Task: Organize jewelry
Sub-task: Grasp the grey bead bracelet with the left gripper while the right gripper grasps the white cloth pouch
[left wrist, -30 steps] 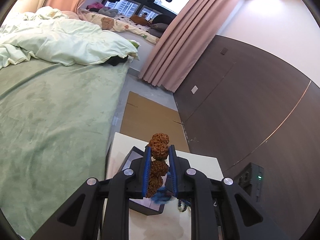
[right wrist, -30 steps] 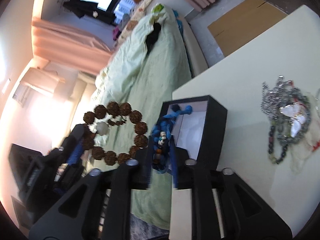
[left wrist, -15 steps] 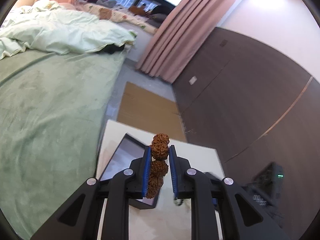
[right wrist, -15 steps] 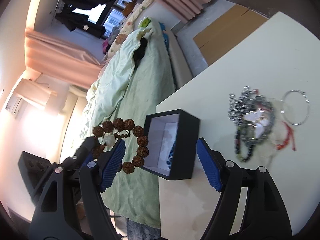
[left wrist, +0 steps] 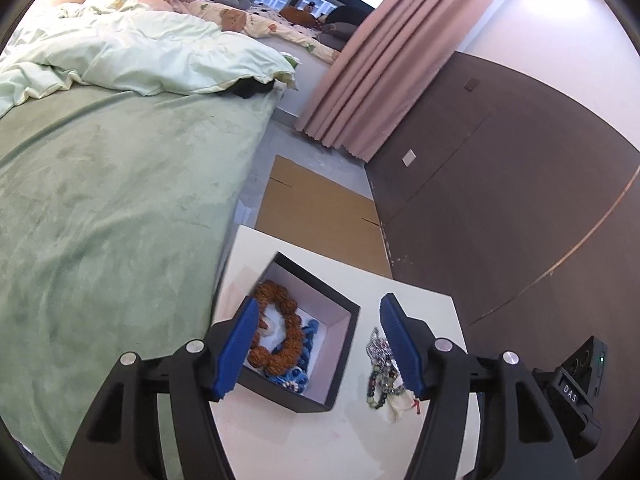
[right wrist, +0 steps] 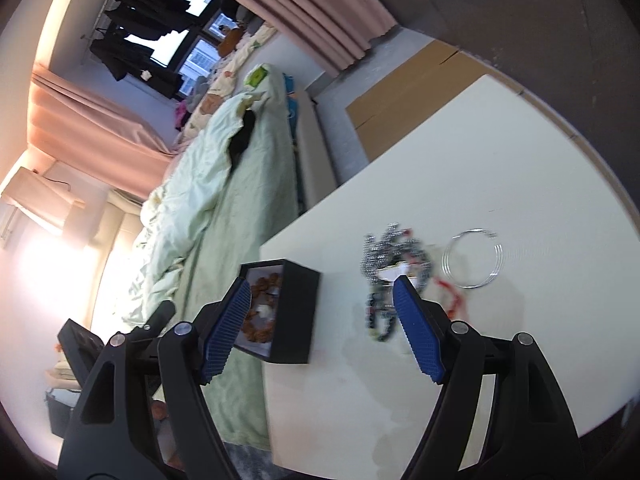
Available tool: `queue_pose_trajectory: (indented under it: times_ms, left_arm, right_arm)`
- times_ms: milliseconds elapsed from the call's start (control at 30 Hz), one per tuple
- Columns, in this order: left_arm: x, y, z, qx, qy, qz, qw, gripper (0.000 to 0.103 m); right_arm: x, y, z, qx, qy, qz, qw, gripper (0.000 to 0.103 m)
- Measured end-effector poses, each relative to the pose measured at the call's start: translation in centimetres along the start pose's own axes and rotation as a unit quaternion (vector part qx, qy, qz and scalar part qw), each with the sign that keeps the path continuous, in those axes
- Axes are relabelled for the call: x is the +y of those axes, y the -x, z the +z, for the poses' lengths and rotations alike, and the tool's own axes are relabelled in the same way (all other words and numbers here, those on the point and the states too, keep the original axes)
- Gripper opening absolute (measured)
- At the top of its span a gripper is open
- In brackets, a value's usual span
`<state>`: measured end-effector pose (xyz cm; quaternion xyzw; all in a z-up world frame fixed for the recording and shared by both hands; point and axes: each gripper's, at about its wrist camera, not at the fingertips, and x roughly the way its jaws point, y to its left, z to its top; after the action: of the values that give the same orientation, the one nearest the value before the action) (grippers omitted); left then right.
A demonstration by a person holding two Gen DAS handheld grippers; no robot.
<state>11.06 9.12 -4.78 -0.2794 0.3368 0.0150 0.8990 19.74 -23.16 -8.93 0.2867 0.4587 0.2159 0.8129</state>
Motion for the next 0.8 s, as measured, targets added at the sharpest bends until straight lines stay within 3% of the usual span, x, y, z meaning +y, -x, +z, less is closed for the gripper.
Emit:
queue_pose_trajectory:
  times_ms: [533, 800]
  left_arm:
    - [-6.5, -3.7, -4.0, 0.055, -0.081, -0.042, 0.9943, 0.057]
    - [-8.6, -6.3, -5.7, 0.093, -0.107, -0.048, 0.9887, 0.047]
  right_arm:
    - [-4.7, -1.0, -0.2, 0.044, -0.032, -0.094, 0.994, 0.073]
    - [-5.1, -3.7, -0.4, 0.085, -0.037, -0.093, 0.991, 0.050]
